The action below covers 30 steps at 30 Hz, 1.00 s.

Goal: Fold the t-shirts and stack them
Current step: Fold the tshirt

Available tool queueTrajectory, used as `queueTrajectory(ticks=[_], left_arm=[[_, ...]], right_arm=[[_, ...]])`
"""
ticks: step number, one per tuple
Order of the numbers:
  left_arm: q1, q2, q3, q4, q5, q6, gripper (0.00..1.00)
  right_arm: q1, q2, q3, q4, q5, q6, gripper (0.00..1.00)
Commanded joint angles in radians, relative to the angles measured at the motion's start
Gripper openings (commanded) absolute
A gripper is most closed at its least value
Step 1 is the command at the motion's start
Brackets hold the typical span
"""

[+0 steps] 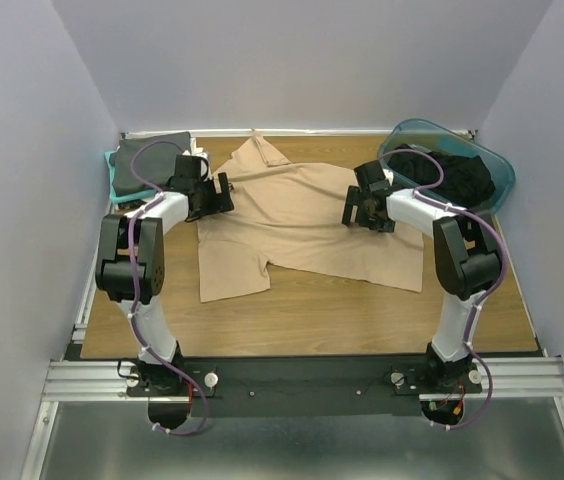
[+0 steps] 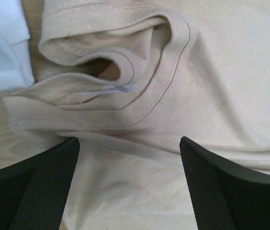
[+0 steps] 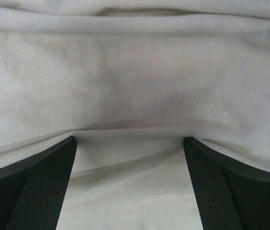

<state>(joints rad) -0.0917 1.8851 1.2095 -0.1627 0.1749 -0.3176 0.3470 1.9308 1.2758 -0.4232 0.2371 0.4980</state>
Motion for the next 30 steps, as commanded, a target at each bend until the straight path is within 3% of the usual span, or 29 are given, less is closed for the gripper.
queueTrajectory(ticks=[1,9,11,13,21,30], left_arm=[[0.006,-0.133,-0.025,-0.052,-0.069,0.018,0.93],[0.006,-0.426,-0.289,-0.223,-0.29,-0.04,0.91],[-0.008,-0.515,-0.347,-0.26,-0.352,-0.125,0.9],[-0.023,-0.576,-0.354,-0.261,-0.269,-0.161,0.77],[-0.052,-0.633,-0.441,-0.403,-0.327,-0.277,0.76],[-0.184,-0.652,-0.492,-0.537,-0.37,-0.48,0.76]], right_arm=[[-0.009,0.04,0.028,-0.038,-0.07,-0.027,0.98],[-0.008,0.011,0.056,-0.04,-0.116,-0.019,0.98],[-0.008,0.0,0.056,-0.04,-0.128,-0.01,0.98],[-0.008,-0.013,0.053,-0.04,-0.139,0.0,0.98],[-0.008,-0.104,-0.004,-0.04,-0.162,0.02,0.98],[-0.008,-0.216,-0.118,-0.038,-0.147,0.047,0.98]])
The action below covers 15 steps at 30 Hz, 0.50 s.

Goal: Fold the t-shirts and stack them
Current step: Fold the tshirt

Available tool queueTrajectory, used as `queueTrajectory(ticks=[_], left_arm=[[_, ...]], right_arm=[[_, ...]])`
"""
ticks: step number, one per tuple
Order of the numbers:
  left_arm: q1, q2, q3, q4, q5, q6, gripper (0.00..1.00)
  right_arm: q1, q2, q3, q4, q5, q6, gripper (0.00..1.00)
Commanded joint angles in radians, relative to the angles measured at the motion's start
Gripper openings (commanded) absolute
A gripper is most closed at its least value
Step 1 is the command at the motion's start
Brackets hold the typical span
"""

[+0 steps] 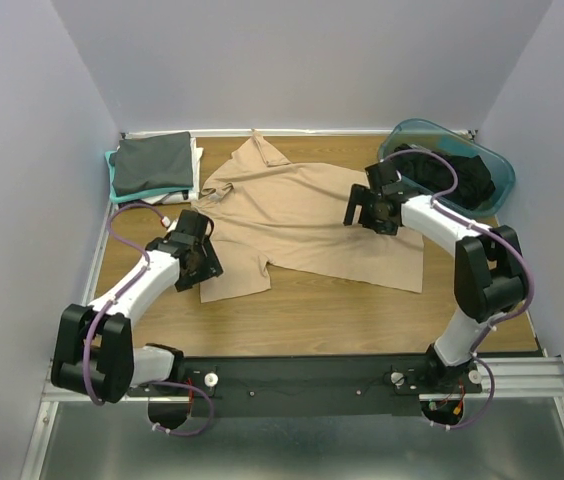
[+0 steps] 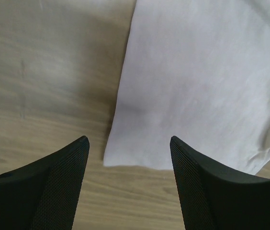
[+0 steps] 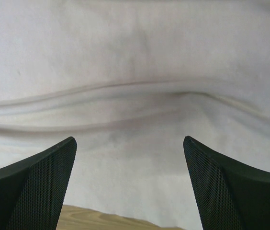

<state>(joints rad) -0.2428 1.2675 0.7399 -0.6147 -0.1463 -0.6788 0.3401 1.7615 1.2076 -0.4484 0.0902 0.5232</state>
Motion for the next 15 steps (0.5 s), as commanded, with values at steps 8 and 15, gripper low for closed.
queueTrajectory(ticks=[8,15], left_arm=[[-0.039,-0.126,-0.056,-0.099,-0.076,-0.231,0.66],[-0.039,-0.083,-0.04,-0.112,-0.098,-0.245,0.62]], right_arm=[[-0.001,-0.132,-0.126,-0.009,0.014,0.034,0.98],[-0.001,-0.192,-0.181,0.008,0.022,0.035,0.99]])
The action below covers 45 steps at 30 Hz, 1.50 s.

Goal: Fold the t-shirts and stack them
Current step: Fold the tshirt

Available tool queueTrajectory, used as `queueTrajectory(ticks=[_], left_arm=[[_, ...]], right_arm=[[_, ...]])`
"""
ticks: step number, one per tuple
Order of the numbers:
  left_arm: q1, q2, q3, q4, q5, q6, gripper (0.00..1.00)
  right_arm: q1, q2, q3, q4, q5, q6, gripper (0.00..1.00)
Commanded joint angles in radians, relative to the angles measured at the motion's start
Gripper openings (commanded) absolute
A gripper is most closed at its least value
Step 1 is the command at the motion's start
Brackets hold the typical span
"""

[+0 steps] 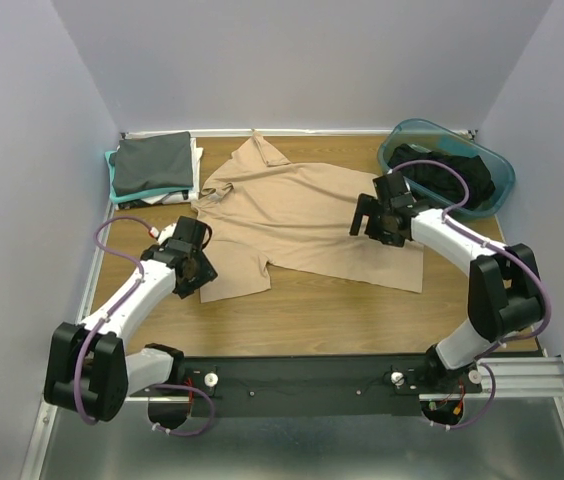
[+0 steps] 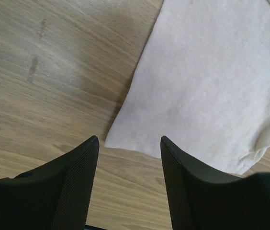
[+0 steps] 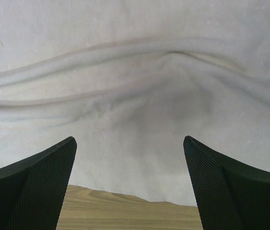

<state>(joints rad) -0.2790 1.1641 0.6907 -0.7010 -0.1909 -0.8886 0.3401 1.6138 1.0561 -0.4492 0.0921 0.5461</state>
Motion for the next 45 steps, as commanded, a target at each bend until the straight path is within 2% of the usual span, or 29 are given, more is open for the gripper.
queueTrajectory(ticks=[1,9,14,15,16,26,32,39,44,45], left_arm=[[-0.003,0.043,0.019,-0.029,-0.059,-0.027,0.61],[-0.003,0.115,0.044,-0.025,-0.051,-0.004,0.61],[-0.002,0.117,0.043,-0.035,-0.058,-0.007,0.57],[-0.003,0.12,0.043,-0.04,-0.061,-0.007,0.51],[-0.003,0.123,0.043,-0.043,-0.064,-0.007,0.5],[-0.003,0.175,0.062,-0.054,-0.065,0.007,0.5],[-0.009,0.213,0.075,-0.055,-0.071,0.02,0.49],[-0.012,0.238,0.082,-0.06,-0.07,0.033,0.39],[-0.017,0.267,0.095,-0.051,-0.03,0.045,0.39],[-0.019,0.267,0.09,-0.017,-0.007,0.045,0.37]], right_arm=[[-0.001,-0.051,-0.039,0.035,0.0,0.012,0.99],[-0.001,0.066,-0.076,0.181,-0.048,-0.015,0.99],[-0.003,0.113,-0.051,0.182,-0.023,-0.034,0.99],[-0.003,0.115,-0.048,0.182,-0.02,-0.034,0.99],[-0.003,0.112,-0.048,0.182,-0.019,-0.032,0.99],[-0.015,0.118,-0.053,0.188,-0.009,-0.037,0.99],[-0.042,0.175,-0.044,0.211,-0.009,-0.046,0.99],[-0.101,0.202,-0.035,0.211,-0.023,-0.054,0.99],[-0.113,0.181,-0.022,0.21,-0.025,-0.054,0.99],[-0.115,0.179,-0.021,0.211,-0.026,-0.054,0.99]])
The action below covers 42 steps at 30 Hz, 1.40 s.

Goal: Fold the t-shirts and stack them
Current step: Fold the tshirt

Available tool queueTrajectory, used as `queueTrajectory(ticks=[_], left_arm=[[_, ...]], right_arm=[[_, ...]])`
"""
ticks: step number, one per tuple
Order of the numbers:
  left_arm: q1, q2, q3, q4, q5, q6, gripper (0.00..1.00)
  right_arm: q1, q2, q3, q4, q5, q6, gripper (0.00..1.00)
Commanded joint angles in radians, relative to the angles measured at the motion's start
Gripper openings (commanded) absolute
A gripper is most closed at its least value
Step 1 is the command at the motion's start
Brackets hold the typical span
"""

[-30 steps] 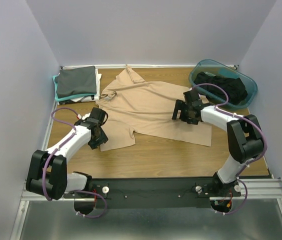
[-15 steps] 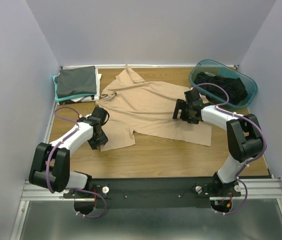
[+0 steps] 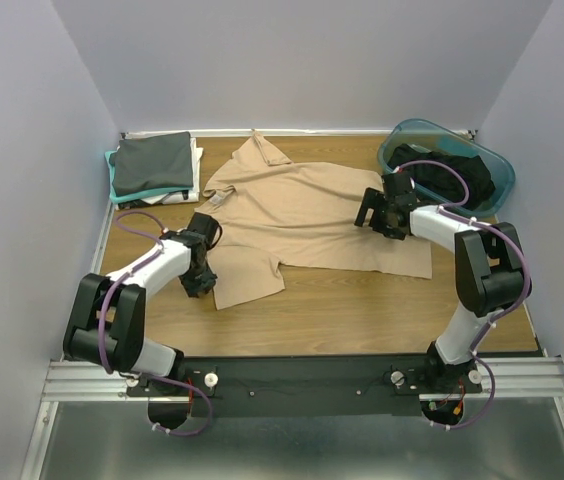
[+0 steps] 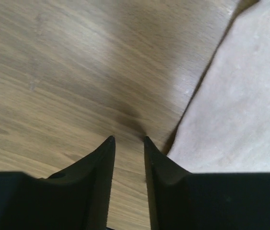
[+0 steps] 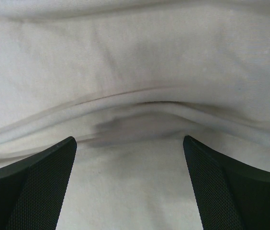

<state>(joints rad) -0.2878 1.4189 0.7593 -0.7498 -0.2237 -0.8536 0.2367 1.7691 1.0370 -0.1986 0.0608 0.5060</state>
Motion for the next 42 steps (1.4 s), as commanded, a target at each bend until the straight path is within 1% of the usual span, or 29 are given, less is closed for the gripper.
queueTrajectory(ticks=[1,2,5,10,15,19,24,29,39,42], left_arm=[[-0.013,0.009,0.014,0.049,0.05,0.005,0.36],[-0.02,0.008,0.006,0.059,0.07,0.001,0.31],[-0.025,-0.027,0.028,0.046,0.041,-0.01,0.3],[-0.028,-0.162,0.008,0.052,0.055,-0.025,0.34],[-0.036,-0.218,-0.031,0.047,0.086,-0.039,0.38],[-0.051,-0.19,-0.066,0.059,0.119,-0.03,0.38],[-0.103,-0.173,-0.078,0.073,0.139,-0.042,0.39],[-0.125,-0.114,-0.084,0.084,0.164,-0.032,0.4],[-0.159,-0.041,-0.054,0.058,0.152,-0.05,0.4],[-0.16,-0.017,-0.052,0.064,0.155,-0.042,0.37]], right_arm=[[-0.011,0.023,-0.002,-0.039,0.005,-0.012,0.99],[-0.014,0.026,0.0,-0.039,0.002,-0.014,0.99],[-0.016,0.035,0.0,-0.039,-0.009,-0.014,0.99],[-0.014,0.049,0.001,-0.039,-0.019,-0.015,0.99],[-0.016,0.059,0.015,-0.039,-0.033,-0.015,0.99],[-0.013,0.069,0.024,-0.039,-0.049,-0.012,0.99],[-0.014,0.07,0.034,-0.039,-0.055,-0.009,0.99],[-0.016,0.064,0.04,-0.039,-0.055,-0.004,0.99],[-0.014,0.035,0.021,-0.039,-0.055,-0.003,0.99],[-0.014,0.033,0.017,-0.038,-0.055,-0.001,0.99]])
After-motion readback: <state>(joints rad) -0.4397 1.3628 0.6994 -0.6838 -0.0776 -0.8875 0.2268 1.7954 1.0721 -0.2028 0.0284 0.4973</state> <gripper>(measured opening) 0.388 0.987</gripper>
